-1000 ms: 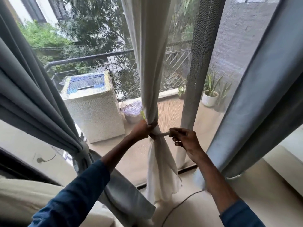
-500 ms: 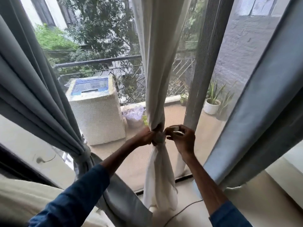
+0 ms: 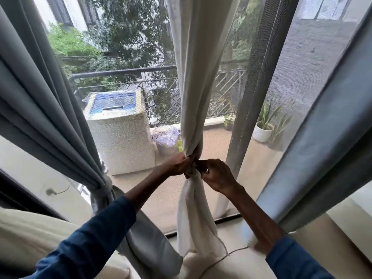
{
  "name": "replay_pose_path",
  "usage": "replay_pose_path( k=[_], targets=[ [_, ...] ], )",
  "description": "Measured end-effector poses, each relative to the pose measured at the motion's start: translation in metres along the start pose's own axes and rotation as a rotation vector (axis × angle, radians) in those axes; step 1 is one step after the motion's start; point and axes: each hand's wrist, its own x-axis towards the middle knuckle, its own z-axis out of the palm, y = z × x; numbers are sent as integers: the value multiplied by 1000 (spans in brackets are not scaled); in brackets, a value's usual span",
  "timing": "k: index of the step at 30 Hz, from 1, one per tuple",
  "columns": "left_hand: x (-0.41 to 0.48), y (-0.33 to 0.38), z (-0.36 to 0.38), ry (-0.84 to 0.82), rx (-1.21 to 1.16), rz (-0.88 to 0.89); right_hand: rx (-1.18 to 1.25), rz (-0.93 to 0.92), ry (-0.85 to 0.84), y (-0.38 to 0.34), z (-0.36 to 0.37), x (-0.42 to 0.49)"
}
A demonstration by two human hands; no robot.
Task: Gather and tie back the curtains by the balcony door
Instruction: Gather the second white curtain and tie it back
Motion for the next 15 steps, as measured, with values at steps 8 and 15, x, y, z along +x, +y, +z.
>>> replay_pose_path(
  k=[8, 15],
  targets=[
    [2, 22, 13, 65, 445, 29, -272, 54, -547, -14, -24, 3],
    [5, 17, 2, 33, 329, -31, -214, -14, -185, 10, -11, 10]
  ],
)
